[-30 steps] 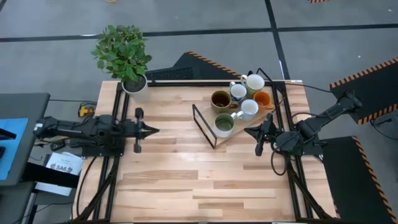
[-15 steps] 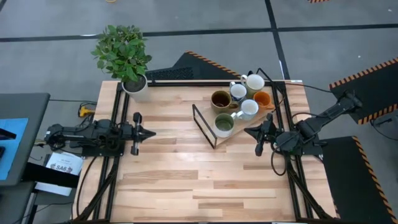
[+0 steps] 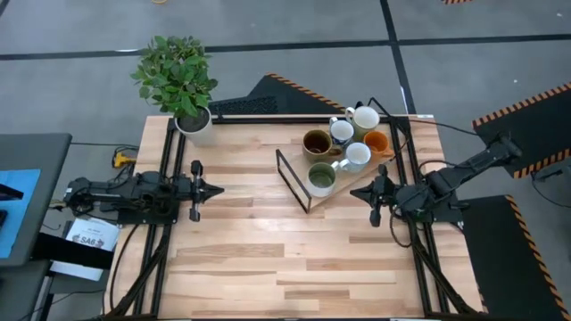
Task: Place coffee mugs
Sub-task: Return to Home Position
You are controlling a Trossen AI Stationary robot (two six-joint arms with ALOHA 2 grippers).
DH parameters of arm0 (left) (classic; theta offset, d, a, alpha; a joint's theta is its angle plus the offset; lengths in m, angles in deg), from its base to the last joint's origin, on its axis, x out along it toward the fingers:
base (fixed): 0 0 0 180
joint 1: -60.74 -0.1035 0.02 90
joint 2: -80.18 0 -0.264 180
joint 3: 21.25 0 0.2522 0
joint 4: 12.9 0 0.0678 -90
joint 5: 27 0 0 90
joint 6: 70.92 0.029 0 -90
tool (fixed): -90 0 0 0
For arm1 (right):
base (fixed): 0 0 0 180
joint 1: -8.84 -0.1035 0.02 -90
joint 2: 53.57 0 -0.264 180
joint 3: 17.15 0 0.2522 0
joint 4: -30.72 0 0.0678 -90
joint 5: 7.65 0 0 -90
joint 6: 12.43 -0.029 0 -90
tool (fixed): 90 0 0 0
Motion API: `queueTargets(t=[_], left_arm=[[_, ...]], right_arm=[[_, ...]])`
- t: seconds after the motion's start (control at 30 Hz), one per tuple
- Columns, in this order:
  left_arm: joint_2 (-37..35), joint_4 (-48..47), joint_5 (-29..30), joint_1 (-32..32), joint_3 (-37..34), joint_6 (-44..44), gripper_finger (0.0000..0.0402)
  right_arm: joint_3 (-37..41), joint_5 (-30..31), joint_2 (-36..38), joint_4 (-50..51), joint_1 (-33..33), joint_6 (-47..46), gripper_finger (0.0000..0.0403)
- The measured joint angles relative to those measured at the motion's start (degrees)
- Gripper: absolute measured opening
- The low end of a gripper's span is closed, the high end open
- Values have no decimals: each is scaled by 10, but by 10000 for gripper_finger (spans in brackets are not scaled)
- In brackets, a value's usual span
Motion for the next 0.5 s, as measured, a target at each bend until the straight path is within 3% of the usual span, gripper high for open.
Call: queueTargets(t=[0.13,0.37,0.5], left_arm=[[3,-21,-1,0,-1,0,0],[4,-19,0,0,-1,0,0],[4,-19,0,0,-1,0,0]], right_arm=[[55,-81,49,-108,58,92,18],[98,-306,143,-206,224,170,18],[151,-340,170,-210,248,171,20]])
